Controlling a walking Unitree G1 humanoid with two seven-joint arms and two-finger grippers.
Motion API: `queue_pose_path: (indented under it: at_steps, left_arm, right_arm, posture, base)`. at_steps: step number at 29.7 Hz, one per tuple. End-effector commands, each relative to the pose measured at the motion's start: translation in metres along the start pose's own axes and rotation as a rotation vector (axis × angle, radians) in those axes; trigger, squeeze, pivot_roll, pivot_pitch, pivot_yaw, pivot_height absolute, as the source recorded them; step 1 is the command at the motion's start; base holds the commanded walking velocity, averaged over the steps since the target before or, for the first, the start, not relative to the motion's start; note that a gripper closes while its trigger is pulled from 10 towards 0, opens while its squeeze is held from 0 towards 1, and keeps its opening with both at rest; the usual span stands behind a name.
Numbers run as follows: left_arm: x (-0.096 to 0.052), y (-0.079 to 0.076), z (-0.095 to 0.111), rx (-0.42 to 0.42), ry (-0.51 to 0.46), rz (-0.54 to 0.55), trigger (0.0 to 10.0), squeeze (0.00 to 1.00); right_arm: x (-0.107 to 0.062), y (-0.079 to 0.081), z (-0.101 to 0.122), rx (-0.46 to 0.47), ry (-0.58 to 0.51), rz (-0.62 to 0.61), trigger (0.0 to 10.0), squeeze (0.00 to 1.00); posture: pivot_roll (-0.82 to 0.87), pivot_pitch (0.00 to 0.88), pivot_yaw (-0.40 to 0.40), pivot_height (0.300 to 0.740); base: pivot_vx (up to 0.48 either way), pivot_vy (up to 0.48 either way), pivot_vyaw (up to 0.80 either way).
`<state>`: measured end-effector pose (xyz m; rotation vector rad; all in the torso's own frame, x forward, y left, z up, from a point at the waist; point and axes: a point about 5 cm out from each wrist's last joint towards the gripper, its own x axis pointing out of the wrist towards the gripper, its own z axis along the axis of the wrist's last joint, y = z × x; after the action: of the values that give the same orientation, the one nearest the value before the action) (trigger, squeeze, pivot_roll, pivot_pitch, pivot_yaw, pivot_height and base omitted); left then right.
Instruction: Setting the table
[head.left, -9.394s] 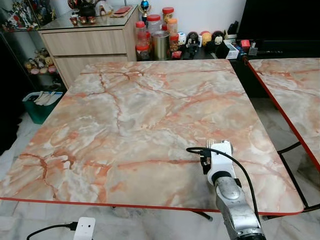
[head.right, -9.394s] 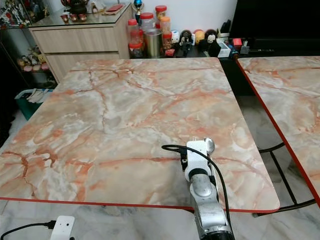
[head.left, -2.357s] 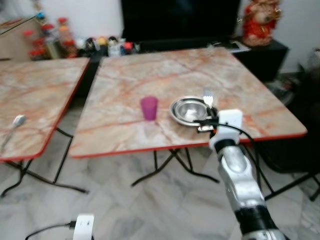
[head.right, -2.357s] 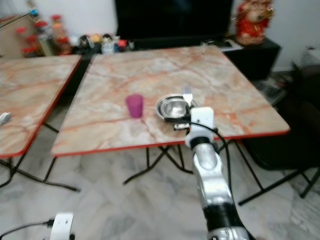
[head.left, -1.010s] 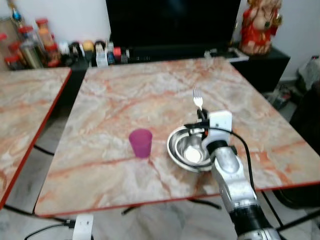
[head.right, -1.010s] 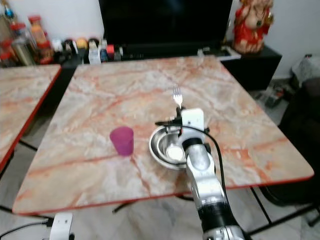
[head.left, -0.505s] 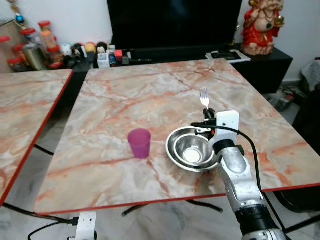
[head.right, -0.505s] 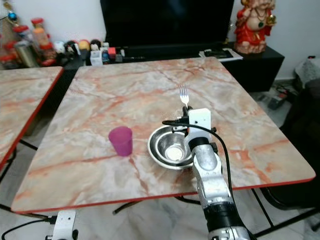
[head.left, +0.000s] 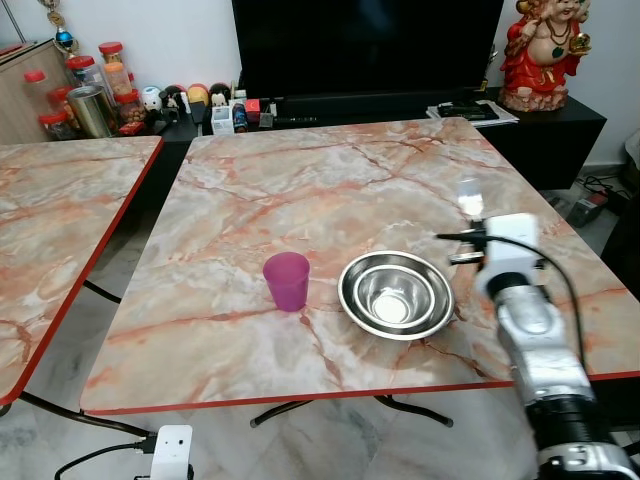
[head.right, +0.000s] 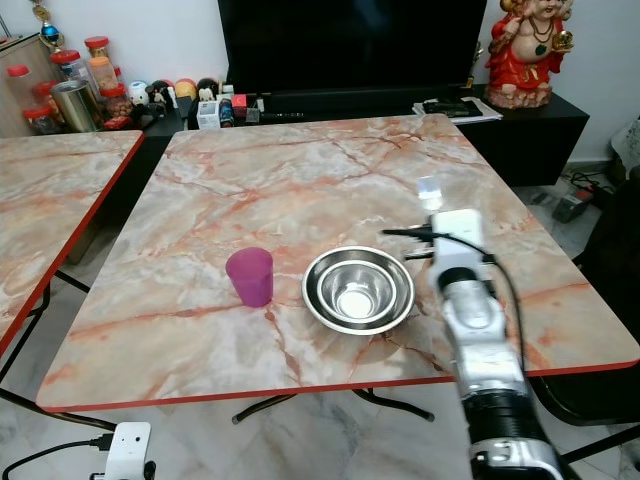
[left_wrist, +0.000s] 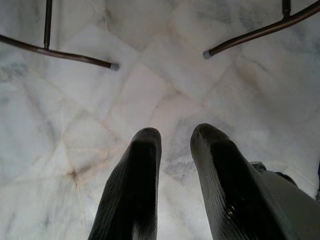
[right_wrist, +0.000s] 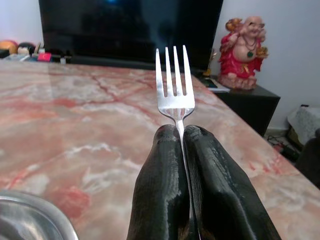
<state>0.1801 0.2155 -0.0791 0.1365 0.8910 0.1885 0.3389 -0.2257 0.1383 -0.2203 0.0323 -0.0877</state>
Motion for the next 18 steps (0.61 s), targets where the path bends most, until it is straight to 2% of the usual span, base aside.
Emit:
queue_pose_path:
  at_steps: [1,4,7,9,18]
  left_arm:
    - [0.000,0.004,0.000,0.004,0.011,0.000,10.0,0.00]
    - [0.001,0.004,0.000,0.003,0.012,-0.001,10.0,0.00]
    - [0.001,0.005,0.000,0.004,0.015,-0.003,10.0,0.00]
    - [0.001,0.005,0.000,0.003,0.017,-0.005,10.0,0.00]
    - [0.000,0.005,-0.002,-0.001,0.023,-0.020,10.0,0.00]
  right_arm:
    - [0.003,0.000,-0.002,0.007,0.028,0.014,10.0,0.00]
    - [0.003,-0.002,-0.010,0.004,0.077,0.024,10.0,0.00]
    - [0.002,0.000,-0.023,0.061,0.137,0.038,10.0,0.00]
    - [0.002,0.000,-0.029,0.064,0.173,0.041,10.0,0.00]
    - [0.001,-0.004,-0.038,0.071,0.223,0.021,10.0,0.00]
  posture:
    - [-0.07,0.000,0.045,0.740]
    - [-0.07,0.000,0.046,0.740]
    - [-0.06,0.000,0.048,0.740]
    - [-0.06,0.000,0.048,0.740]
    - [-0.06,0.000,0.051,0.740]
  base:
    - [0.000,0.000,0.00]
    - [0.000,0.000,0.00]
    - [0.000,0.000,0.00]
    - [0.000,0.000,0.00]
    - [0.000,0.000,0.00]
